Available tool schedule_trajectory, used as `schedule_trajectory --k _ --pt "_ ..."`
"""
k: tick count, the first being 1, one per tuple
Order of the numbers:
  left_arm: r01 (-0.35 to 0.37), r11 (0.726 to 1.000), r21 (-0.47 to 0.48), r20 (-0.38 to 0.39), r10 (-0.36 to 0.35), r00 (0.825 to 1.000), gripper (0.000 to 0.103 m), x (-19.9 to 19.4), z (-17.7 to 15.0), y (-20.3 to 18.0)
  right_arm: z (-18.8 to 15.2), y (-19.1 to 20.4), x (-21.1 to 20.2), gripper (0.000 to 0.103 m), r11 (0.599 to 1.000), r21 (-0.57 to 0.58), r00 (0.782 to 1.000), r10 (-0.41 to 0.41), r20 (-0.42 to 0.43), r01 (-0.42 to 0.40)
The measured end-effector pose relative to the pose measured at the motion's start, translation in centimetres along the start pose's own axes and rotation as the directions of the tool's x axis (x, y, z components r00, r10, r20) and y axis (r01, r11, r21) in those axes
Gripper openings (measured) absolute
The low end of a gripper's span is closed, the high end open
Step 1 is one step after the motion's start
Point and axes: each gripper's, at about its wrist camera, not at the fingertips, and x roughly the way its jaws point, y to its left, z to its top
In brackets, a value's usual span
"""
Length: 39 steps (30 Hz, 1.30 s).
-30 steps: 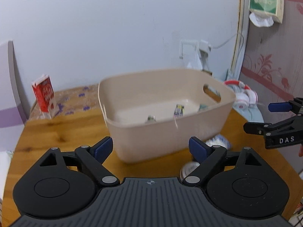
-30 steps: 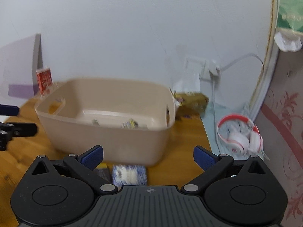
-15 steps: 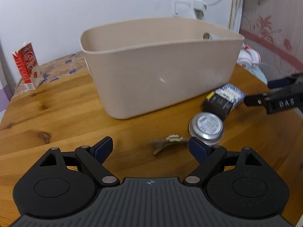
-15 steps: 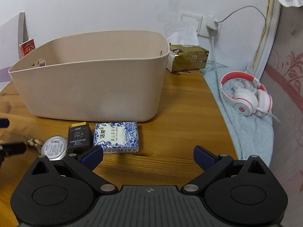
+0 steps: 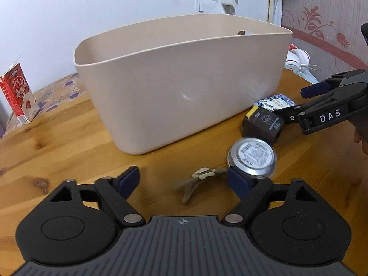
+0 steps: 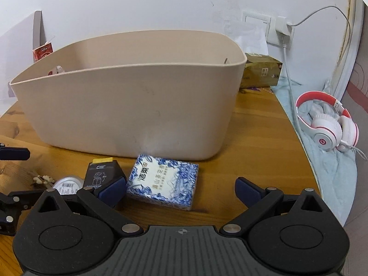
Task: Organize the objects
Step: 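Grasp the metal hair clip with the left tool while the right tool grasps the patterned box, then lift the clip and patterned box into the basket and release them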
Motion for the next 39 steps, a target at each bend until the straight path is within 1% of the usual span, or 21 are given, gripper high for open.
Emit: schedule_trajectory --k 2,4,6,8,10,11,12,13,14,15,18,25,32,39 --pt "0.005 1.000 0.004 -0.005 -0.005 1.000 0.077 0.1 0.1 0.2 0.1 0.0 0.6 0.103 1.000 0.011 1.000 0.018 -0.026 -0.017" --pt "0.027 1.000 0.011 -0.011 -0.027 1.000 0.074 0.3 0.1 0.3 0.1 0.2 1.3 0.103 0.999 0.014 0.998 0.036 -0.052 -0.035" --pt "0.051 0.999 0.016 -0.012 -0.050 0.999 0.069 0.4 0.0 0.3 -0.1 0.7 1.7 0.103 1.000 0.005 0.998 0.019 -0.057 -0.019" --pt "0.073 0.997 0.015 -0.004 -0.073 0.997 0.062 0.5 -0.1 0.3 -0.2 1.3 1.8 0.103 1.000 -0.015 0.999 -0.003 -0.052 0.002" --pt "0.105 0.994 0.010 -0.004 -0.105 0.994 0.044 0.4 -0.1 0.2 -0.3 1.5 1.7 0.102 1.000 -0.008 0.999 0.005 -0.044 -0.005" --pt "0.111 0.994 0.016 -0.001 -0.111 0.994 0.039 0.3 -0.1 0.1 -0.3 1.6 1.5 0.094 1.000 -0.008 0.999 -0.002 -0.036 0.002" --pt "0.115 0.993 0.025 0.000 -0.115 0.993 0.030 0.2 -0.1 -0.1 -0.3 1.7 1.4 0.084 1.000 -0.011 1.000 -0.006 -0.028 0.006" --pt "0.121 0.992 0.031 -0.002 -0.121 0.993 0.022 0.1 -0.1 -0.3 -0.3 1.7 1.2 0.079 1.000 -0.008 1.000 -0.005 -0.023 0.005" --pt "0.126 0.991 0.036 -0.007 -0.126 0.992 0.018 0.0 -0.1 -0.4 -0.3 1.7 1.0 0.067 1.000 -0.003 1.000 0.000 -0.020 0.000" --pt "0.126 0.991 0.041 -0.012 -0.126 0.992 0.015 -0.1 -0.2 -0.5 -0.3 1.7 0.9 0.062 1.000 0.000 1.000 -0.004 -0.021 0.004" --pt "0.118 0.992 0.050 -0.021 -0.118 0.993 0.015 -0.3 -0.3 -0.6 -0.6 1.7 0.7 0.062 1.000 0.005 1.000 -0.007 -0.027 0.007" --pt "0.120 0.993 0.024 -0.034 -0.119 0.992 0.014 -0.9 -0.7 -0.2 -1.5 1.6 -0.6 0.062 1.000 0.027 1.000 -0.012 -0.026 0.012" --pt "0.107 0.994 -0.010 0.006 -0.107 0.994 0.014 -3.5 -1.2 0.7 -1.9 2.3 -3.8 0.062 1.000 0.019 1.000 -0.009 0.013 0.008" --pt "0.077 0.996 -0.033 0.072 -0.074 0.995 0.014 -6.9 -0.6 1.7 -1.5 3.2 -8.2 0.062 1.000 -0.002 0.995 -0.012 0.100 0.012"
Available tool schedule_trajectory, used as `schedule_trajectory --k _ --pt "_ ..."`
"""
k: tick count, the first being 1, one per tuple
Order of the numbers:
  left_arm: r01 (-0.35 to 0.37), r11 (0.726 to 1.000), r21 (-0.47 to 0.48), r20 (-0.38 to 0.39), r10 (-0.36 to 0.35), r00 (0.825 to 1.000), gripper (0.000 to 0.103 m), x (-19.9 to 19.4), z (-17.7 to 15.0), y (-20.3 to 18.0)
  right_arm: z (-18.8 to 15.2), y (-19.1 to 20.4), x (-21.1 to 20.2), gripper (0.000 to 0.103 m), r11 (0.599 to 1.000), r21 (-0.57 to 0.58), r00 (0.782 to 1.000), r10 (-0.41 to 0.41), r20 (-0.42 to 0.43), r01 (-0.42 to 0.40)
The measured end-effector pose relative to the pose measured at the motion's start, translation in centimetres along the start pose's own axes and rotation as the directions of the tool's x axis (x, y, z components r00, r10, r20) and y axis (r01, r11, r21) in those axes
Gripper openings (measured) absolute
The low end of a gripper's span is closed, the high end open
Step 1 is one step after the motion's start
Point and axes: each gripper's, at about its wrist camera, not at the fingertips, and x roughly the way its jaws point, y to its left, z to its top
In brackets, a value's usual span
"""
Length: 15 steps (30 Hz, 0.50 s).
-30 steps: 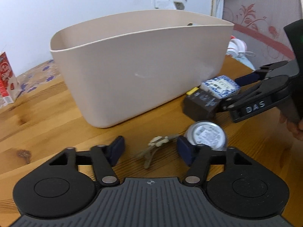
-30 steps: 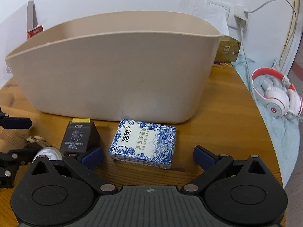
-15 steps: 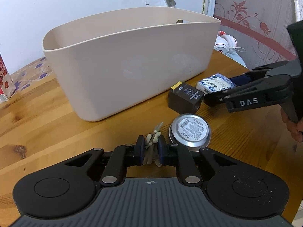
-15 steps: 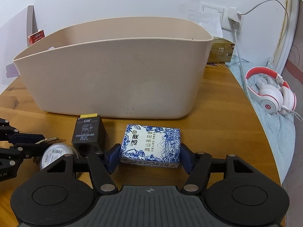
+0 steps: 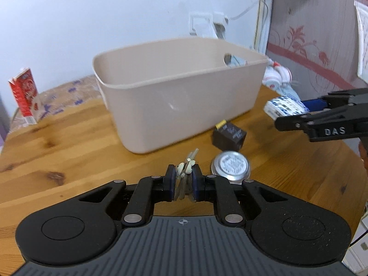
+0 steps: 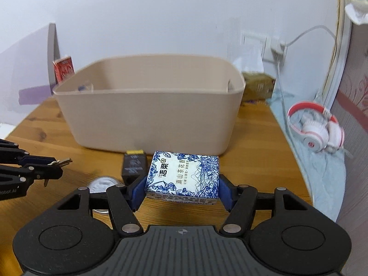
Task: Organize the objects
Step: 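Lift the clip and patterned box into the basket and release them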
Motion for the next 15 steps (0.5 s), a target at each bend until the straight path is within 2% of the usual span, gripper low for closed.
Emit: schedule_trajectory --k 8,15 --pt "-0.028 1.000 -0.009 0.108 0.029 0.994 0.014 -3.9 2.4 0.7 1.9 0.8 -3.9 0.062 1.000 -0.024 0.994 -0.008 0.107 0.011" --pt "-0.035 0.999 -0.025 0.182 0.039 0.983 0.014 -5.6 5.7 1.0 4.0 0.9 -5.9 0.062 1.000 -0.025 0.980 -0.013 0.200 0.018"
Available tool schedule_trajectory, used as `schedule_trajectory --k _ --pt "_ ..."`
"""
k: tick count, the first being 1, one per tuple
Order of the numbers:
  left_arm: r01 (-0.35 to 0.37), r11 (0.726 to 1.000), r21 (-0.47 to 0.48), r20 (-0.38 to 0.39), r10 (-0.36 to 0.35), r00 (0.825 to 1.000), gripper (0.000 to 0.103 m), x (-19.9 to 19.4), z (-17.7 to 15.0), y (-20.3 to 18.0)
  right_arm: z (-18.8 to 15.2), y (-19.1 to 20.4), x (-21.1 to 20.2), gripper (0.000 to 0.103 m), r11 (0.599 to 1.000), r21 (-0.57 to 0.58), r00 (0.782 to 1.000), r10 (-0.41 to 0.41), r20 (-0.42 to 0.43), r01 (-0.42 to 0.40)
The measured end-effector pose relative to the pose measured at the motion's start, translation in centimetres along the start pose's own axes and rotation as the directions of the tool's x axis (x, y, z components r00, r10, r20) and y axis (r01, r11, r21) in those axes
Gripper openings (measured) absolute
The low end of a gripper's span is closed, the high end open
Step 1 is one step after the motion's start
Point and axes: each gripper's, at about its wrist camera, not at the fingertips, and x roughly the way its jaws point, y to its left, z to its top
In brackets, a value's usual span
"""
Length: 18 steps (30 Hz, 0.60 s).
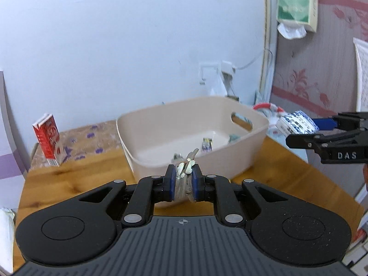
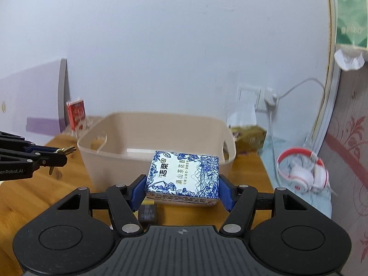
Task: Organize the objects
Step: 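Lift the clip and patterned box into the basket and release them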
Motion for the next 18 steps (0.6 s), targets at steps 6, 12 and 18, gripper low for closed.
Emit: schedule_trajectory --k 6,12,18 --pt "-0.019 1.000 0.011 0.050 0.018 0.999 0.014 1.0 3.3 -0.3 2.5 -0.8 0.7 0.062 1.000 -0.013 0.999 -0.018 0.048 0.018" --pt "-0.047 0.998 0.032 0.065 0.044 0.997 0.014 4.5 6.5 -0.6 5.1 -2.1 2.8 0.062 0.999 -0.026 0.996 -0.036 0.077 0.038" --pt "-0.055 0.998 0.043 0.031 0.054 0.998 0.014 9.0 8.0 -0.9 6.9 -3.5 6.3 0.062 0.999 -0.022 0.998 -0.029 0.060 0.030"
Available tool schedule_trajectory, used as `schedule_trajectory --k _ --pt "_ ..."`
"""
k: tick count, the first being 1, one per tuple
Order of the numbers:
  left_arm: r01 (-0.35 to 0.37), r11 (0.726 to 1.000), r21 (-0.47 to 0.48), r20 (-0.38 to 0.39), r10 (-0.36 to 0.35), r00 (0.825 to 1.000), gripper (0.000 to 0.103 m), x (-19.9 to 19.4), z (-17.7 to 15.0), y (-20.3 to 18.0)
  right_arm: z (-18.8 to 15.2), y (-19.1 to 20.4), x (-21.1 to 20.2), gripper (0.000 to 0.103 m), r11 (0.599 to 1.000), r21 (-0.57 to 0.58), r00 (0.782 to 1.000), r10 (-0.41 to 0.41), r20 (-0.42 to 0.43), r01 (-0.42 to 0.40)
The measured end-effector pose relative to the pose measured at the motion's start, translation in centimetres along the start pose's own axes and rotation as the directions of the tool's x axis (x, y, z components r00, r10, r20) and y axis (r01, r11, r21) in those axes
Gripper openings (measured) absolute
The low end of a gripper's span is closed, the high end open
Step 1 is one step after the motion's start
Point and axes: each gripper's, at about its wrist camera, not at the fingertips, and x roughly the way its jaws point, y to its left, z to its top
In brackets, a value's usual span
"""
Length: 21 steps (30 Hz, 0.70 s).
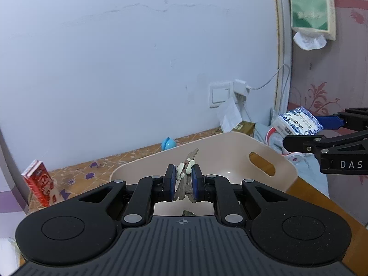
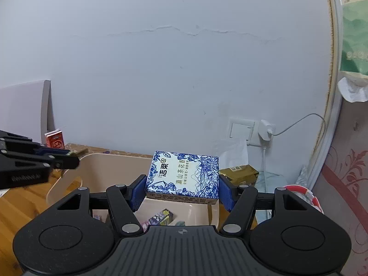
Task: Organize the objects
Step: 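Lift the clip and patterned box into the basket and release them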
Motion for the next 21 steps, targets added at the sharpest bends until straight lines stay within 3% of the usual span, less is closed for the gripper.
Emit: schedule_trajectory --k 9,13,14,15,17,19,21 --pt "-0.031 0.998 -0.048 -0.149 0.024 0.989 0.014 6.5 -1.9 0.8 -1.1 1.3 5.8 0.062 0.999 -0.020 0.994 0.025 -0.104 -0.027" --pt "-0.024 0.999 -0.033 -0.159 0.019 0.987 0.015 7.0 -2.4 0.2 -2.2 1.4 7.2 0.063 1.000 -0.004 0.987 0.030 -0.155 -0.031" --pt "-0.025 0.999 -0.030 -0.161 0.020 0.987 0.015 7.0 -2.4 0.1 -2.4 1.4 7.3 0.067 1.000 0.001 0.986 0.027 -0.166 -0.027" --pt "-0.030 0.999 -0.027 -0.159 0.026 0.987 0.019 6.8 -2.4 -0.1 -2.7 1.4 7.2 0.070 1.000 0.002 0.985 0.022 -0.170 -0.022" --pt "-0.038 0.999 -0.017 -0.153 0.035 0.988 0.041 6.1 -2.3 -0.3 -2.8 1.2 6.9 0.073 1.000 0.007 0.984 0.020 -0.175 -0.019" --pt "-0.054 0.999 -0.005 -0.125 0.053 0.991 0.069 4.9 -2.0 -0.7 -2.6 1.0 6.1 0.079 1.000 0.016 0.986 0.026 -0.164 -0.023" --pt "-0.061 0.998 0.002 -0.098 0.060 0.993 0.074 3.5 -1.8 -1.1 -2.1 0.6 4.9 0.086 1.000 0.016 0.989 0.020 -0.144 -0.018"
